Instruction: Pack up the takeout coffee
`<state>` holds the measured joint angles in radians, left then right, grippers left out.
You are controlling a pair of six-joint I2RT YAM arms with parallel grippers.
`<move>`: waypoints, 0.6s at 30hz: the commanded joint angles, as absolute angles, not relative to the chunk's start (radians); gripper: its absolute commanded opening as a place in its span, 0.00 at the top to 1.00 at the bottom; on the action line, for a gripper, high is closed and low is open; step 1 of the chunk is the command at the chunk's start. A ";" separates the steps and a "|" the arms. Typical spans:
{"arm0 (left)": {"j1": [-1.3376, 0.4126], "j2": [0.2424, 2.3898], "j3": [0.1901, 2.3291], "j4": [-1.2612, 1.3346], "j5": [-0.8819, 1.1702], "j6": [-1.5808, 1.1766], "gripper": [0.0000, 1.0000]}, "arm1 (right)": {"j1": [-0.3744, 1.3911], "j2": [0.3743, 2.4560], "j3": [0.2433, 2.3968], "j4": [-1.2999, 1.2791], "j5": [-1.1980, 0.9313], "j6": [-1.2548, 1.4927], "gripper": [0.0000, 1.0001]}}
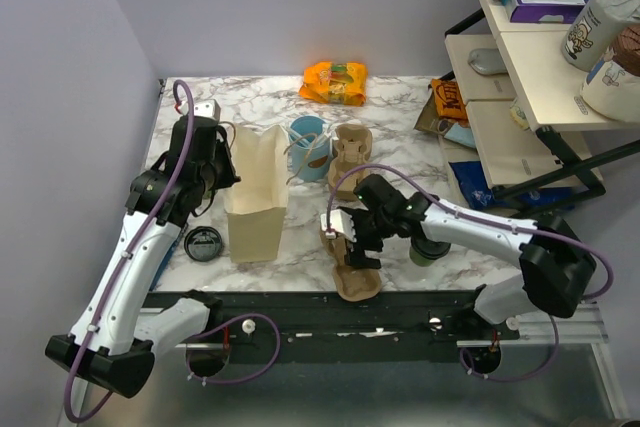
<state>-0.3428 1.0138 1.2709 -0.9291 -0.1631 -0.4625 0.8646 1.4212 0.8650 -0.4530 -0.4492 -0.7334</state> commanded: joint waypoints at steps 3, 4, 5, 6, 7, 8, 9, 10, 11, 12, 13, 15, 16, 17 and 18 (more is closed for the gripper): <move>-0.333 1.023 1.243 -0.904 -0.160 -0.454 0.95 | 0.920 1.560 0.931 -0.537 -0.393 -0.730 0.08; -0.331 1.031 1.243 -0.905 -0.155 -0.453 0.95 | 0.925 1.572 0.939 -0.543 -0.388 -0.730 0.09; -0.330 1.032 1.243 -0.904 -0.152 -0.453 0.95 | 0.927 1.580 0.942 -0.545 -0.385 -0.727 0.09; -0.327 1.032 1.239 -0.902 -0.141 -0.451 0.96 | 0.933 1.585 0.942 -0.537 -0.379 -0.729 0.11; -0.325 1.031 1.238 -0.900 -0.137 -0.449 0.96 | 0.937 1.591 0.942 -0.531 -0.377 -0.729 0.12; -0.324 1.028 1.233 -0.894 -0.133 -0.451 0.96 | 0.939 1.591 0.942 -0.522 -0.376 -0.727 0.17; -0.321 1.026 1.232 -0.893 -0.129 -0.449 0.96 | 0.945 1.591 0.942 -0.517 -0.374 -0.724 0.21; -0.321 1.022 1.230 -0.890 -0.124 -0.449 0.96 | 0.946 1.585 0.937 -0.511 -0.376 -0.721 0.24; -0.319 1.020 1.230 -0.888 -0.123 -0.449 0.96 | 0.948 1.583 0.931 -0.505 -0.376 -0.715 0.26; -0.318 1.019 1.230 -0.888 -0.121 -0.449 0.96 | 0.950 1.579 0.924 -0.485 -0.365 -0.710 0.36; -0.316 1.016 1.230 -0.888 -0.118 -0.448 0.96 | 0.951 1.575 0.907 -0.473 -0.357 -0.704 0.39; -0.311 1.011 1.226 -0.882 -0.118 -0.448 0.96 | 0.953 1.563 0.896 -0.444 -0.348 -0.692 0.54; -0.310 1.011 1.226 -0.882 -0.118 -0.448 0.96 | 0.953 1.560 0.890 -0.433 -0.348 -0.686 0.54; -0.308 1.011 1.224 -0.881 -0.114 -0.446 0.96 | 0.953 1.556 0.884 -0.427 -0.353 -0.672 0.54; -0.307 1.011 1.223 -0.879 -0.112 -0.443 0.96 | 0.956 1.545 0.882 -0.417 -0.359 -0.666 0.55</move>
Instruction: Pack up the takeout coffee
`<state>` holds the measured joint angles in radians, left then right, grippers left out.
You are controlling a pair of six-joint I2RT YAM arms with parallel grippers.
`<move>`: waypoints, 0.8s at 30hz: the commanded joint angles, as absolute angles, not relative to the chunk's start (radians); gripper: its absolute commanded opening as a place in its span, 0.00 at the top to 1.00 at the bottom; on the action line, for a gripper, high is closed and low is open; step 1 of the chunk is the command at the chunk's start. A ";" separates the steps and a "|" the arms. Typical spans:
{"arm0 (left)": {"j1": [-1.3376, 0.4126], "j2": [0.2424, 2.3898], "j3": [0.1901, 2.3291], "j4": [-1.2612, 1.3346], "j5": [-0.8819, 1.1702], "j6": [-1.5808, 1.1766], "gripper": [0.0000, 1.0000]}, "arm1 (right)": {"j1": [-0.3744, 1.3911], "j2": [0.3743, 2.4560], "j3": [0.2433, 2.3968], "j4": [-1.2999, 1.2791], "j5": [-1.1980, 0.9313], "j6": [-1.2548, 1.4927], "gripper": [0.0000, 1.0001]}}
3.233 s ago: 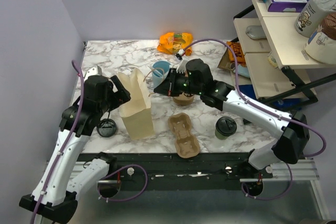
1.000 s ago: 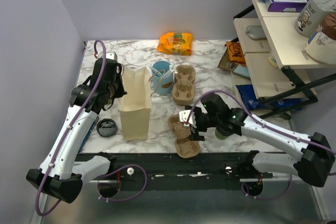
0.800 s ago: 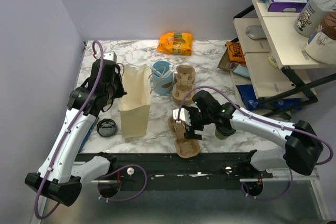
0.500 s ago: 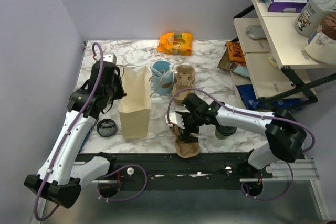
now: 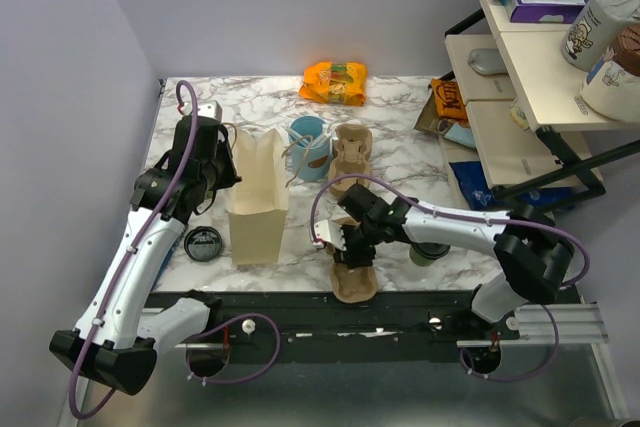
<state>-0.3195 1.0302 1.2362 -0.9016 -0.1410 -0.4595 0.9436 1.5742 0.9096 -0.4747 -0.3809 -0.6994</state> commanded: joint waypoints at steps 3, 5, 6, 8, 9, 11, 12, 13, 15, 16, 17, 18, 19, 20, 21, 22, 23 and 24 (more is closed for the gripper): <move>-0.305 1.008 1.220 -0.873 -0.097 -0.439 0.96 | 0.963 1.499 0.867 -0.410 -0.364 -0.646 0.55; -0.304 1.005 1.218 -0.868 -0.089 -0.436 0.96 | 0.965 1.454 0.851 -0.397 -0.370 -0.626 0.55; -0.304 1.006 1.218 -0.865 -0.084 -0.434 0.96 | 0.969 1.427 0.832 -0.381 -0.376 -0.615 0.56; -0.304 1.003 1.213 -0.858 -0.077 -0.431 0.96 | 0.969 1.309 0.804 -0.354 -0.396 -0.588 0.56; -0.304 1.003 1.210 -0.856 -0.068 -0.433 0.96 | 0.973 1.264 0.789 -0.312 -0.414 -0.568 0.57; -0.304 1.003 1.207 -0.851 -0.057 -0.431 0.96 | 0.973 1.116 0.747 -0.273 -0.439 -0.511 0.59; -0.304 1.006 1.209 -0.853 -0.054 -0.437 0.96 | 0.971 1.059 0.738 -0.252 -0.466 -0.490 0.59; -0.304 1.011 1.210 -0.854 -0.042 -0.443 0.96 | 0.973 1.011 0.730 -0.241 -0.477 -0.464 0.59; -0.304 1.014 1.213 -0.850 -0.020 -0.445 0.98 | 0.973 0.866 0.732 -0.209 -0.535 -0.399 0.59; -0.305 1.014 1.212 -0.847 -0.002 -0.446 0.98 | 0.973 0.820 0.733 -0.186 -0.551 -0.373 0.59; -0.305 1.012 1.215 -0.841 0.000 -0.446 0.99 | 0.973 0.736 0.745 -0.163 -0.566 -0.320 0.57; -0.307 1.009 1.215 -0.838 0.000 -0.446 0.99 | 0.974 0.706 0.755 -0.119 -0.577 -0.287 0.55; -0.307 1.002 1.215 -0.836 -0.002 -0.448 0.99 | 0.974 0.680 0.770 -0.097 -0.572 -0.249 0.55; -0.308 0.999 1.215 -0.833 -0.002 -0.448 0.99 | 0.973 0.667 0.820 -0.086 -0.571 -0.183 0.55; -0.310 0.994 1.216 -0.830 0.000 -0.448 0.99 | 0.973 0.667 0.857 -0.074 -0.569 -0.149 0.56; -0.310 0.988 1.216 -0.827 0.000 -0.446 0.99 | 0.974 0.681 0.892 -0.074 -0.569 -0.118 0.56; -0.313 0.986 1.218 -0.818 0.002 -0.446 0.99 | 0.973 0.698 0.928 -0.074 -0.577 -0.068 0.56; -0.317 0.985 1.223 -0.813 0.030 -0.445 1.00 | 0.973 0.754 1.009 -0.066 -0.606 -0.045 0.56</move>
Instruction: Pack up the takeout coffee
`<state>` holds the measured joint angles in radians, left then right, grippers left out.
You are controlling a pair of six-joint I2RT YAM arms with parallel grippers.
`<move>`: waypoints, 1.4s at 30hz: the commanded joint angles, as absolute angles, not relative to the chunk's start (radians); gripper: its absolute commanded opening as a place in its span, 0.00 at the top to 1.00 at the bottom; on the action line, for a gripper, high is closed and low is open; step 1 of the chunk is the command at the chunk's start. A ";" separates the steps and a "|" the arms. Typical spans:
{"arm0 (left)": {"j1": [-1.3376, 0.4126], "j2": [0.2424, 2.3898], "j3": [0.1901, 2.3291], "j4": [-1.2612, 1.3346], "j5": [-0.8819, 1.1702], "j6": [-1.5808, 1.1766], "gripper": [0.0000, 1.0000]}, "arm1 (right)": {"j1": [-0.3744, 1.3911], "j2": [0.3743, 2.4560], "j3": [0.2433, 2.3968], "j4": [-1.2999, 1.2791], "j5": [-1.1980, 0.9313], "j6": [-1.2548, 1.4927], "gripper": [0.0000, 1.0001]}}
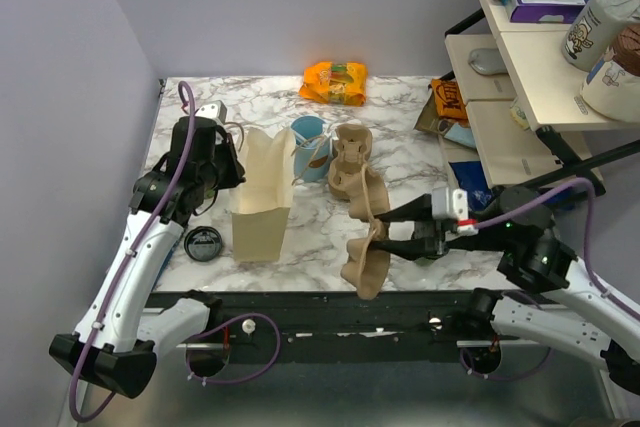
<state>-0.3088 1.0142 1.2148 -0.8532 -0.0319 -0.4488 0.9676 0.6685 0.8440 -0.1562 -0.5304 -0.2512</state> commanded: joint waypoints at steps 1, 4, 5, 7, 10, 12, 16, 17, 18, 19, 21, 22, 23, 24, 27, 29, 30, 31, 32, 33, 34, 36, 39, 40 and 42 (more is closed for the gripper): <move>-0.322 0.985 1.226 -0.811 0.040 -0.445 1.00 | 0.973 0.785 1.047 -0.064 -0.626 -0.028 0.56; -0.360 0.997 1.246 -0.810 0.043 -0.443 1.00 | 0.973 0.947 1.219 -0.058 -0.689 0.054 0.56; -0.374 1.003 1.252 -0.822 0.032 -0.445 1.00 | 0.973 0.984 1.259 -0.063 -0.686 0.066 0.56; -0.422 1.015 1.267 -0.833 -0.020 -0.452 1.00 | 0.973 1.098 1.383 -0.083 -0.640 0.078 0.56; -0.449 1.026 1.272 -0.841 -0.031 -0.466 1.00 | 0.966 1.196 1.503 -0.101 -0.595 0.051 0.56; -0.453 1.028 1.266 -0.836 -0.029 -0.471 1.00 | 0.957 1.284 1.557 -0.107 -0.615 0.098 0.56; -0.456 1.032 1.262 -0.838 -0.025 -0.471 1.00 | 0.908 1.382 1.595 -0.127 -0.723 0.319 0.55; -0.456 1.029 1.258 -0.833 -0.025 -0.468 1.00 | 0.899 1.390 1.583 -0.115 -0.748 0.348 0.55; -0.457 1.025 1.250 -0.830 -0.022 -0.456 1.00 | 0.893 1.402 1.554 -0.097 -0.768 0.383 0.55; -0.456 1.017 1.246 -0.824 -0.014 -0.448 1.00 | 0.881 1.408 1.546 -0.092 -0.800 0.393 0.55; -0.457 1.009 1.235 -0.802 0.032 -0.430 1.00 | 0.870 1.420 1.528 -0.083 -0.827 0.431 0.55; -0.457 1.003 1.233 -0.798 0.057 -0.422 1.00 | 0.861 1.425 1.522 -0.078 -0.863 0.443 0.55; -0.457 1.003 1.235 -0.795 0.072 -0.420 1.00 | 0.858 1.430 1.514 -0.071 -0.877 0.462 0.55; -0.459 1.005 1.241 -0.796 0.096 -0.417 1.00 | 0.854 1.433 1.506 -0.058 -0.896 0.489 0.55; -0.459 1.002 1.240 -0.792 0.123 -0.403 1.00 | 0.847 1.459 1.483 -0.042 -0.957 0.547 0.53; -0.462 0.986 1.236 -0.784 0.121 -0.396 1.00 | 0.838 1.479 1.463 -0.040 -0.986 0.566 0.54; -0.462 0.982 1.233 -0.782 0.118 -0.393 1.00 | 0.833 1.482 1.454 -0.040 -0.988 0.575 0.55; -0.462 0.974 1.232 -0.779 0.121 -0.394 1.00 | 0.825 1.480 1.445 -0.038 -0.982 0.581 0.55; -0.463 0.971 1.232 -0.778 0.124 -0.390 1.00 | 0.822 1.476 1.421 -0.035 -0.980 0.584 0.55; -0.463 0.971 1.230 -0.778 0.124 -0.388 1.00 | 0.818 1.473 1.413 -0.023 -0.980 0.591 0.55; -0.465 0.971 1.232 -0.778 0.130 -0.387 1.00 | 0.813 1.471 1.405 -0.021 -0.982 0.594 0.55; -0.469 0.969 1.230 -0.772 0.144 -0.377 1.00 | 0.808 1.468 1.387 -0.023 -0.979 0.594 0.55; -0.477 0.963 1.224 -0.761 0.190 -0.362 1.00 | 0.790 1.473 1.365 -0.025 -0.962 0.594 0.55; -0.482 0.957 1.223 -0.759 0.196 -0.361 1.00 | 0.773 1.476 1.362 -0.025 -0.944 0.595 0.55; -0.492 0.954 1.218 -0.758 0.195 -0.353 1.00 | 0.758 1.482 1.364 -0.040 -0.924 0.582 0.55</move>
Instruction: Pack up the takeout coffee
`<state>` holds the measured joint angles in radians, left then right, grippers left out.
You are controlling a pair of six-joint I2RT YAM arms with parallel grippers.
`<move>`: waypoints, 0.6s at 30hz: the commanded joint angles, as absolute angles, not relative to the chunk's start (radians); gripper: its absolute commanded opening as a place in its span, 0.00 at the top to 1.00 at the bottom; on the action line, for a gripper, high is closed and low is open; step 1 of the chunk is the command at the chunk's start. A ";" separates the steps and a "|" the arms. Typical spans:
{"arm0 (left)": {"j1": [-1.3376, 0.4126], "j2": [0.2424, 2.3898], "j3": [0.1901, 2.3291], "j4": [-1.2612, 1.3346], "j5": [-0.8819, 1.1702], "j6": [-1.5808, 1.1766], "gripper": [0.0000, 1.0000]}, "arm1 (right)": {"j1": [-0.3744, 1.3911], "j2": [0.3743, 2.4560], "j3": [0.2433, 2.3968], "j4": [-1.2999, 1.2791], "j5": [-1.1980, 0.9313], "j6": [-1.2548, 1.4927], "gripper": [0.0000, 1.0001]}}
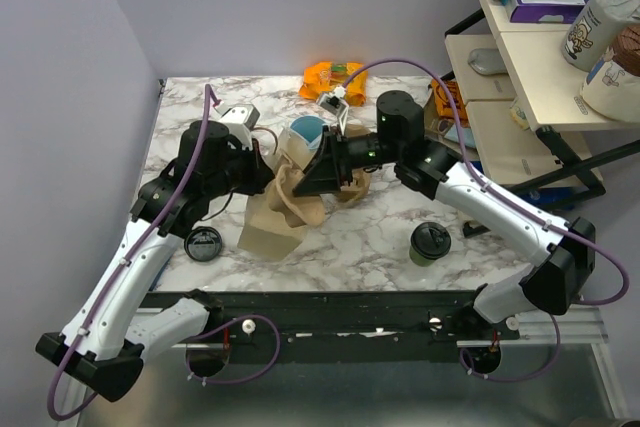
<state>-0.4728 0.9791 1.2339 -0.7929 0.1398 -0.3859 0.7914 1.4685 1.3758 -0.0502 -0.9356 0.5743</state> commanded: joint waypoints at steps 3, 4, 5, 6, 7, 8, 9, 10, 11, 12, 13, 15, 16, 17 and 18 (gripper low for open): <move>-0.508 0.946 1.216 -0.755 0.218 -0.347 1.00 | 0.744 1.506 1.397 -0.153 -0.869 0.490 0.55; -0.509 0.946 1.216 -0.753 0.228 -0.342 1.00 | 0.744 1.517 1.429 -0.190 -0.804 0.456 0.55; -0.512 0.950 1.215 -0.750 0.244 -0.341 1.00 | 0.744 1.523 1.443 -0.222 -0.772 0.427 0.55; -0.512 0.950 1.215 -0.752 0.251 -0.341 1.00 | 0.744 1.525 1.448 -0.263 -0.746 0.393 0.55; -0.517 0.954 1.216 -0.752 0.252 -0.345 1.00 | 0.742 1.522 1.447 -0.271 -0.717 0.378 0.55; -0.517 0.957 1.216 -0.753 0.247 -0.344 1.00 | 0.744 1.516 1.442 -0.276 -0.710 0.367 0.55; -0.517 0.959 1.218 -0.755 0.244 -0.347 1.00 | 0.744 1.509 1.437 -0.287 -0.698 0.341 0.56; -0.517 0.963 1.219 -0.758 0.235 -0.345 1.00 | 0.744 1.506 1.433 -0.299 -0.649 0.328 0.56; -0.517 0.965 1.220 -0.758 0.235 -0.347 1.00 | 0.744 1.499 1.424 -0.311 -0.622 0.321 0.56; -0.517 0.965 1.220 -0.758 0.236 -0.345 1.00 | 0.742 1.496 1.422 -0.342 -0.594 0.290 0.56; -0.517 0.968 1.220 -0.758 0.242 -0.345 1.00 | 0.742 1.494 1.420 -0.360 -0.539 0.279 0.56; -0.517 0.971 1.218 -0.753 0.248 -0.347 1.00 | 0.744 1.488 1.416 -0.391 -0.499 0.244 0.56; -0.517 0.976 1.218 -0.753 0.249 -0.347 1.00 | 0.744 1.488 1.416 -0.399 -0.480 0.236 0.56; -0.517 0.980 1.218 -0.753 0.250 -0.348 1.00 | 0.744 1.489 1.416 -0.408 -0.474 0.227 0.56; -0.517 0.983 1.218 -0.753 0.249 -0.351 1.00 | 0.745 1.493 1.419 -0.426 -0.469 0.207 0.56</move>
<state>-0.5110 0.9737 1.2148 -0.7719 0.2031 -0.3557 0.7467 1.5040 1.4158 -0.3290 -0.6083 0.3080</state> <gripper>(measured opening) 0.010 0.482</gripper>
